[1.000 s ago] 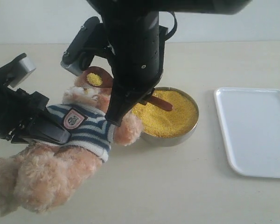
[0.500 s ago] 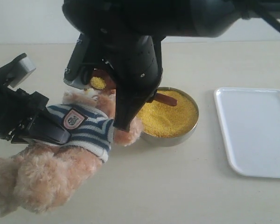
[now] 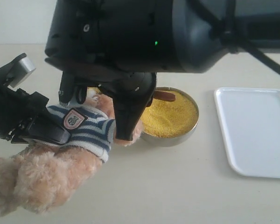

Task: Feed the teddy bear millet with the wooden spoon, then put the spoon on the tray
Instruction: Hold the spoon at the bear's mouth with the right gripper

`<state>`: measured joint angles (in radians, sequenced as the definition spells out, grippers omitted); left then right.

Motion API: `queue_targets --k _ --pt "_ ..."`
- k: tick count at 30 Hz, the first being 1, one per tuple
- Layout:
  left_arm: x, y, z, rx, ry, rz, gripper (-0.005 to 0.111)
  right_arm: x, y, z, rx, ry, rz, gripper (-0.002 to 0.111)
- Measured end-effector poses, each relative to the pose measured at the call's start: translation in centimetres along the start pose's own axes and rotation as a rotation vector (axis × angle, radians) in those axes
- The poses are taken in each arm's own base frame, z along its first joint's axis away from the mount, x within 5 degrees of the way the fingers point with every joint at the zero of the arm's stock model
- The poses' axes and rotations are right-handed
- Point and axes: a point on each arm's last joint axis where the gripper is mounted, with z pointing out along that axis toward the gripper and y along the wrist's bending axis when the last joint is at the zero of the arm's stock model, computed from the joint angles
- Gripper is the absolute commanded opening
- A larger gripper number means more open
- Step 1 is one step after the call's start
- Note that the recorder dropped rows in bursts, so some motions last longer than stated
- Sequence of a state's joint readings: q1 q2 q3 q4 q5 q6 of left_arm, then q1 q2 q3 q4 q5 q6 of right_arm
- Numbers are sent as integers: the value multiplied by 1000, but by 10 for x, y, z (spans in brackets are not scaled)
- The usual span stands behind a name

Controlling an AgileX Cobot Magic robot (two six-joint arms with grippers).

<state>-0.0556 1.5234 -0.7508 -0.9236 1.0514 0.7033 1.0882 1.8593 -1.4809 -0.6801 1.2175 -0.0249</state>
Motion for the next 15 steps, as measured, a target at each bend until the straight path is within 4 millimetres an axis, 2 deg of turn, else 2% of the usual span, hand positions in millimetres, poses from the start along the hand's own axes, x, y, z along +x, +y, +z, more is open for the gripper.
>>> queue_targets --k 15 --pt "0 0 0 0 0 2 4 -4 0 -6 87 -16 -28 -1"
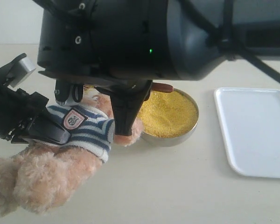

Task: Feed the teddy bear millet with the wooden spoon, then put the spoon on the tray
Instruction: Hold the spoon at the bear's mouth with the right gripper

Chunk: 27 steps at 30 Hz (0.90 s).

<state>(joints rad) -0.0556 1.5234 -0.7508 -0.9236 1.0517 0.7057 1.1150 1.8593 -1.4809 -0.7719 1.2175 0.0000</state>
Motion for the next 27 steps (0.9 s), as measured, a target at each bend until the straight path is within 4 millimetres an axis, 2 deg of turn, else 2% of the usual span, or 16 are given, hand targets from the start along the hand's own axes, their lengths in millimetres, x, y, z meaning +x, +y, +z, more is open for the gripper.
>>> queue_targets --k 27 --pt "0 0 0 1 1 2 4 3 2 4 31 18 -33 -1"
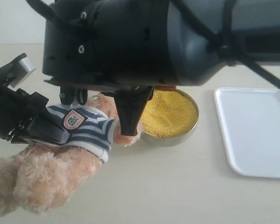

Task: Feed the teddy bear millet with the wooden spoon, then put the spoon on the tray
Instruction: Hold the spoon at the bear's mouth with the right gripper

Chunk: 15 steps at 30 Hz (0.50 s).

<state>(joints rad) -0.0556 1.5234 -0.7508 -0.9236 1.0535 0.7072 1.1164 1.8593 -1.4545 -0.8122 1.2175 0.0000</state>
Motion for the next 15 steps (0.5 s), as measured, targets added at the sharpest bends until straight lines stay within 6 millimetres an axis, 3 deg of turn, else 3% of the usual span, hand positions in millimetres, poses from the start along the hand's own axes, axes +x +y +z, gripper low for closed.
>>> queue_targets --k 6,15 --pt "0 0 0 1 1 0 4 12 18 18 24 75 -88 -1" --pt "0 0 0 1 2 0 4 12 17 19 41 75 -71 -1"
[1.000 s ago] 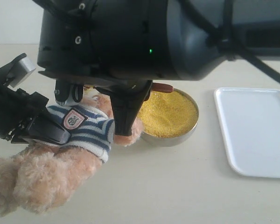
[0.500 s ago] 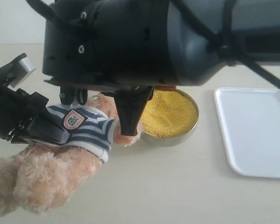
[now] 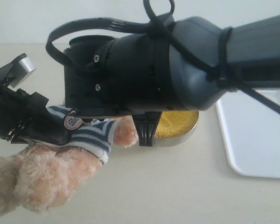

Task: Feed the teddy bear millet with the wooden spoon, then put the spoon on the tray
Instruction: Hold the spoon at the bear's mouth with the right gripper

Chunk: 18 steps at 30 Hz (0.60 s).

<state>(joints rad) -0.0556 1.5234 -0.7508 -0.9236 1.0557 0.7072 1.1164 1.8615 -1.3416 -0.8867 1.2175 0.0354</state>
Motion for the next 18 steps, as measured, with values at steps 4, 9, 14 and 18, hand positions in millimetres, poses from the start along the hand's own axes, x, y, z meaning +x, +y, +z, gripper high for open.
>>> queue_targets --k 4,9,14,18 --pt "0 0 0 0 0 0 4 3 -5 -4 17 -12 33 -1" --pt "0 0 0 1 1 0 4 3 -21 -24 -25 -77 128 -1" --pt "0 0 0 1 1 1 4 0 -23 -29 -75 -99 150 -1" --pt "0 0 0 1 1 1 4 0 -19 -30 -117 -101 155 -1"
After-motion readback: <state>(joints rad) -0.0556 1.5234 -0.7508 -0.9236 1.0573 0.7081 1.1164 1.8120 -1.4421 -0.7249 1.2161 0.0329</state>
